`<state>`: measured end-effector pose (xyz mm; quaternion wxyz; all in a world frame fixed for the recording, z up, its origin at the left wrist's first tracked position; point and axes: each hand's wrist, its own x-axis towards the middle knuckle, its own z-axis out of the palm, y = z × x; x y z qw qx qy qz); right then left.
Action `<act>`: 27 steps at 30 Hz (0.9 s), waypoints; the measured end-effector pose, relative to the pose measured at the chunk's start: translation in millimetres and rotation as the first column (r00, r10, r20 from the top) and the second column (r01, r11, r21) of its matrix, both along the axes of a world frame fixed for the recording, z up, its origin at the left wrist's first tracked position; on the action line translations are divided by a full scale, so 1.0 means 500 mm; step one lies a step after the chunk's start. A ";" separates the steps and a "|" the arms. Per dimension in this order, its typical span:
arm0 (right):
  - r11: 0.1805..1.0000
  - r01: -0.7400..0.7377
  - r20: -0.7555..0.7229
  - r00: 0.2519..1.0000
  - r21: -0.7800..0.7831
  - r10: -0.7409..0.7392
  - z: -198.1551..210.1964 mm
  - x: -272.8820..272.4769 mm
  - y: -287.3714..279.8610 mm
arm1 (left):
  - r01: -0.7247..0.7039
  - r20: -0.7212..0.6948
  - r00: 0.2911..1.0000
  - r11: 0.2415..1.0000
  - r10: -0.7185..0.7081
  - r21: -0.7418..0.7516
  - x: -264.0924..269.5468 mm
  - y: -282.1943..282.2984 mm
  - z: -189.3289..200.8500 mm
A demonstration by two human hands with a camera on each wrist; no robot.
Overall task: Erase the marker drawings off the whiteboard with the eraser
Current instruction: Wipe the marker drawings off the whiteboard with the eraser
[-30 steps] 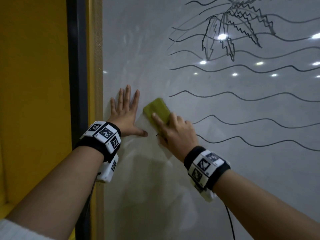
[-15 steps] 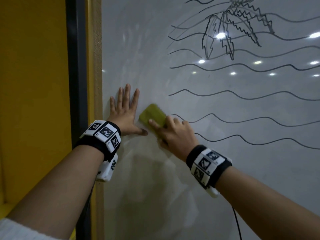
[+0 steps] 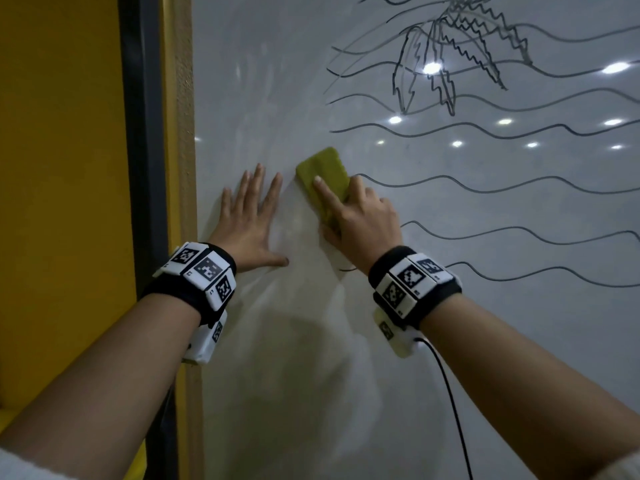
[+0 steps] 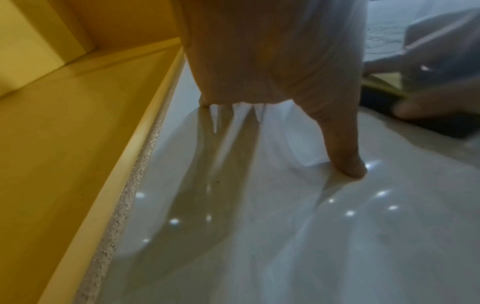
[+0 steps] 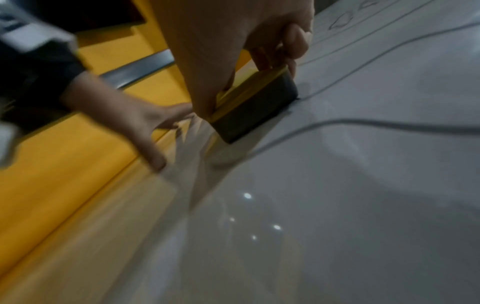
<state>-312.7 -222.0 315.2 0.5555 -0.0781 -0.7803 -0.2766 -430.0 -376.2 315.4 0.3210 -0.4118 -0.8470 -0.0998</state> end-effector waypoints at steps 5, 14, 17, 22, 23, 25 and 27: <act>0.999 -0.028 -0.027 0.999 -0.024 0.027 -0.043 0.007 0.005 | 0.021 -0.006 1.000 1.000 -0.021 -0.009 0.007 0.011 0.010; 1.000 -0.009 -0.010 1.000 0.015 0.009 -0.031 0.017 0.022 | 0.004 -0.020 1.000 0.999 -0.005 -0.048 0.011 0.044 0.004; 1.000 -0.016 -0.043 0.999 -0.027 0.015 -0.036 0.016 0.019 | 0.011 -0.019 1.000 0.999 -0.011 -0.042 0.009 0.044 0.004; 0.999 -0.048 0.082 0.996 0.018 0.046 -0.137 0.036 0.033 | 0.019 -0.019 1.000 0.999 -0.020 -0.050 0.011 0.040 0.004; 0.999 -0.043 0.097 0.995 0.029 0.040 -0.138 0.039 0.035 | 0.023 -0.018 1.000 0.999 -0.024 -0.046 0.011 0.039 0.003; 1.000 -0.027 0.088 0.996 0.013 0.026 -0.108 0.040 0.033 | 0.026 -0.022 0.999 0.999 -0.027 -0.045 0.011 0.038 0.003; 0.999 -0.019 0.048 0.999 -0.038 0.021 -0.067 0.037 0.027 | 0.022 -0.024 0.999 0.999 -0.023 -0.048 0.012 0.038 0.003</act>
